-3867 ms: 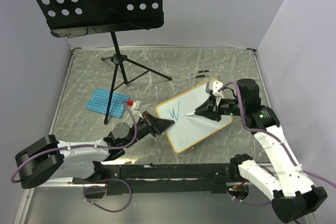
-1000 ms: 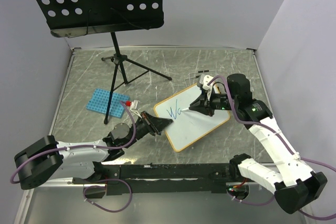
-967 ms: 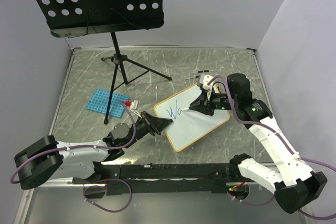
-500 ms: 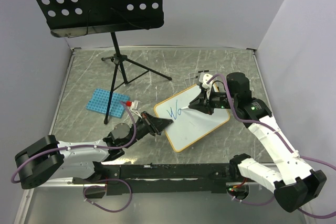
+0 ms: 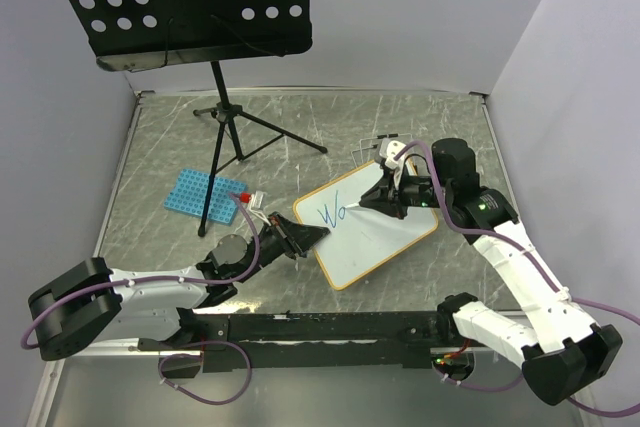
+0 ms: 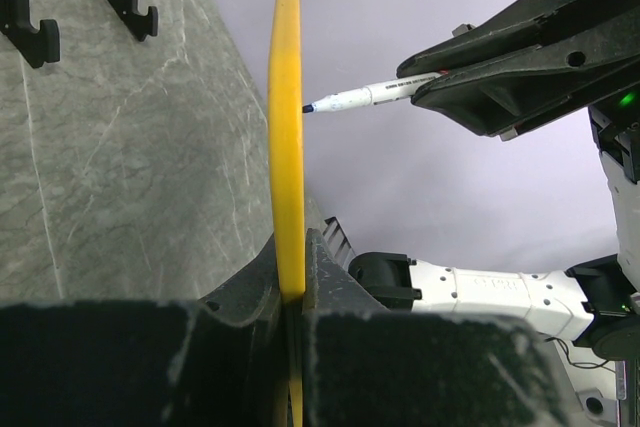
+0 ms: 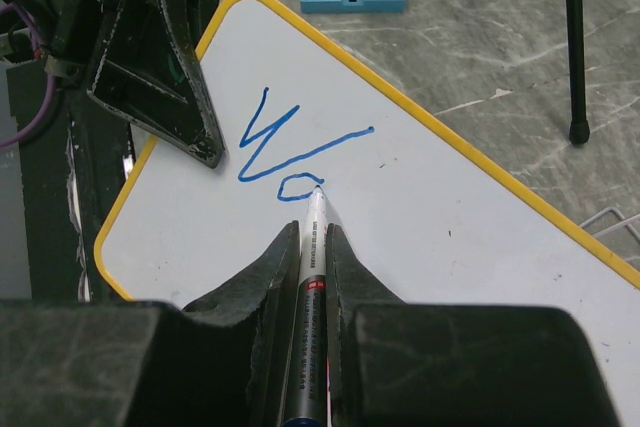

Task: Write a sentence on the whiteboard

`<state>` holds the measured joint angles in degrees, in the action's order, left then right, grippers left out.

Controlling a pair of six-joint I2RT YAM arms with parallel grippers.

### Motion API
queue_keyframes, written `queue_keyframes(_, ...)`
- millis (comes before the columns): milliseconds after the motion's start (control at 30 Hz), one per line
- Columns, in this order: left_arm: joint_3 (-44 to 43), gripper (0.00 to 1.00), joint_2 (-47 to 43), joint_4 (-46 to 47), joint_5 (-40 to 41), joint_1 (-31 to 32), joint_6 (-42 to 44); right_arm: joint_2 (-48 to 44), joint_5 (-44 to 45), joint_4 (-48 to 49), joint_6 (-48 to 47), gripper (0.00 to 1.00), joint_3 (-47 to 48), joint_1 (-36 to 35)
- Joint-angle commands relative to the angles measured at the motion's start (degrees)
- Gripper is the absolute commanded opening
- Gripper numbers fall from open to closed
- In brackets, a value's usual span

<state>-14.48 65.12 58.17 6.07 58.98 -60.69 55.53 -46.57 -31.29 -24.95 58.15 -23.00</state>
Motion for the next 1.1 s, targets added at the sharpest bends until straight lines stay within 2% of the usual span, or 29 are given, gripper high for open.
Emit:
queue_keyframes(0,-2.13,0.01,-2.72,10.03,0.61,0.08,-0.05,-1.47,-0.63,0.09,-0.71,0.00,-0.14,-0.11)
queue_keyframes(533,-1.43,0.01,-5.00,8.54,1.67,-0.01,0.57,-3.50,0.16,-0.62,-1.07,0.00,-3.04,0.15)
queue_keyframes(1067,-0.81,0.01,-3.25,10.20,0.44,-0.01,-0.40,-0.60,1.31,-0.27,-1.33,0.00,3.19,2.08)
